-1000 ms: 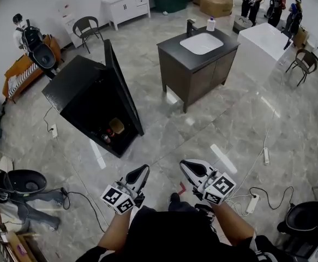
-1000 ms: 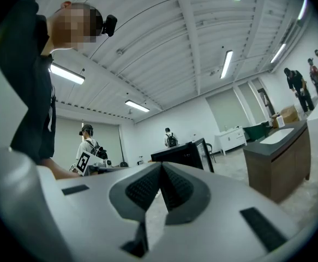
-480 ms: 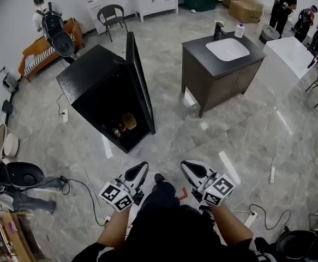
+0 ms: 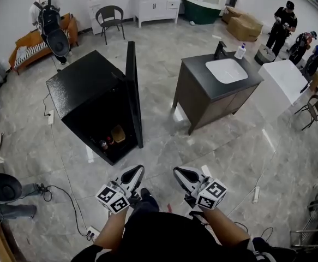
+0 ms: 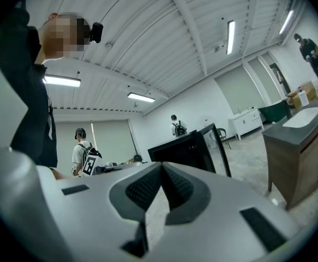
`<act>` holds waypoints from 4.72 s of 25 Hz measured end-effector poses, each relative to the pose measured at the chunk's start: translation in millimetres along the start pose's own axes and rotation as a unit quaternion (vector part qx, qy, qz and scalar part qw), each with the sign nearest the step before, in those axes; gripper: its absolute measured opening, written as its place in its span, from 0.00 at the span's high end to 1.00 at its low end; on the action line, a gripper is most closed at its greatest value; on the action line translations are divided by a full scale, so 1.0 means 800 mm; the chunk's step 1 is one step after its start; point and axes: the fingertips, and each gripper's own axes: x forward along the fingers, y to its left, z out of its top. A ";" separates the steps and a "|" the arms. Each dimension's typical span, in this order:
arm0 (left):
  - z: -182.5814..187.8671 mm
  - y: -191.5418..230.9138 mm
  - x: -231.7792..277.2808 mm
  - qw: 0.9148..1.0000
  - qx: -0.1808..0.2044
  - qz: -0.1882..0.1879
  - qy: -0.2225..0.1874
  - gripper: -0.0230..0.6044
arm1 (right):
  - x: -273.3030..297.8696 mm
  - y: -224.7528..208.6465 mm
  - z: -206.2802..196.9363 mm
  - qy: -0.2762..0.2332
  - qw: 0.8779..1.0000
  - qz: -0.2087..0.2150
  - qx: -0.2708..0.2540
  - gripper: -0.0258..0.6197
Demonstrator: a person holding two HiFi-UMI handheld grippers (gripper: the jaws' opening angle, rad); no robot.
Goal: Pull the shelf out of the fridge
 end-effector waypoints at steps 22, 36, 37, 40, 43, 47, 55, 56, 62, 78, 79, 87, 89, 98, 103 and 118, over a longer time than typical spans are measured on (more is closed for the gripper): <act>0.040 0.143 0.018 0.994 -0.028 0.090 -0.051 0.93 | 0.212 -0.068 0.041 0.033 0.992 0.123 0.025 0.92; 0.074 0.200 0.016 0.944 -0.068 0.266 -0.181 0.93 | 0.316 -0.110 0.055 0.064 0.946 0.299 0.109 0.92; 0.074 0.202 0.018 0.938 -0.080 0.274 -0.195 0.93 | 0.322 -0.115 0.054 0.069 0.943 0.304 0.119 0.92; 0.065 0.212 0.018 0.920 -0.113 0.292 -0.234 0.93 | 0.338 -0.128 0.043 0.086 0.932 0.318 0.149 0.92; 0.055 0.227 0.015 0.904 -0.135 0.309 -0.263 0.93 | 0.353 -0.138 0.032 0.094 0.917 0.341 0.185 0.92; 0.041 0.256 0.002 0.875 -0.166 0.330 -0.312 0.93 | 0.380 -0.164 0.015 0.092 0.902 0.341 0.248 0.92; 0.019 0.327 -0.055 0.797 -0.225 0.331 -0.452 0.92 | 0.448 -0.199 -0.046 0.081 0.881 0.282 0.370 0.92; 0.015 0.336 -0.063 0.789 -0.228 0.333 -0.463 0.92 | 0.457 -0.201 -0.053 0.079 0.879 0.277 0.380 0.92; -0.028 0.394 -0.109 0.744 -0.259 0.351 -0.507 0.92 | 0.498 -0.230 -0.110 0.066 0.870 0.221 0.437 0.92; -0.101 0.524 -0.131 0.710 -0.316 0.362 -0.515 0.92 | 0.574 -0.294 -0.265 0.051 0.848 0.105 0.517 0.82; -0.105 0.531 -0.133 0.708 -0.316 0.366 -0.515 0.92 | 0.577 -0.300 -0.275 0.048 0.845 0.098 0.524 0.81; -0.132 0.585 -0.150 0.688 -0.332 0.379 -0.522 0.81 | 0.607 -0.320 -0.313 0.034 0.851 0.068 0.520 0.79; -0.140 0.595 -0.154 0.685 -0.339 0.381 -0.521 0.79 | 0.612 -0.318 -0.318 0.035 0.854 0.065 0.516 0.78; -0.139 0.633 -0.153 0.690 -0.336 0.372 -0.522 0.74 | 0.627 -0.327 -0.334 0.028 0.855 0.042 0.516 0.75; -0.138 0.653 -0.147 0.693 -0.342 0.373 -0.514 0.69 | 0.635 -0.332 -0.338 0.022 0.851 0.030 0.523 0.75; -0.129 0.693 -0.152 0.690 -0.346 0.378 -0.511 0.69 | 0.657 -0.345 -0.331 -0.025 0.846 0.015 0.532 0.79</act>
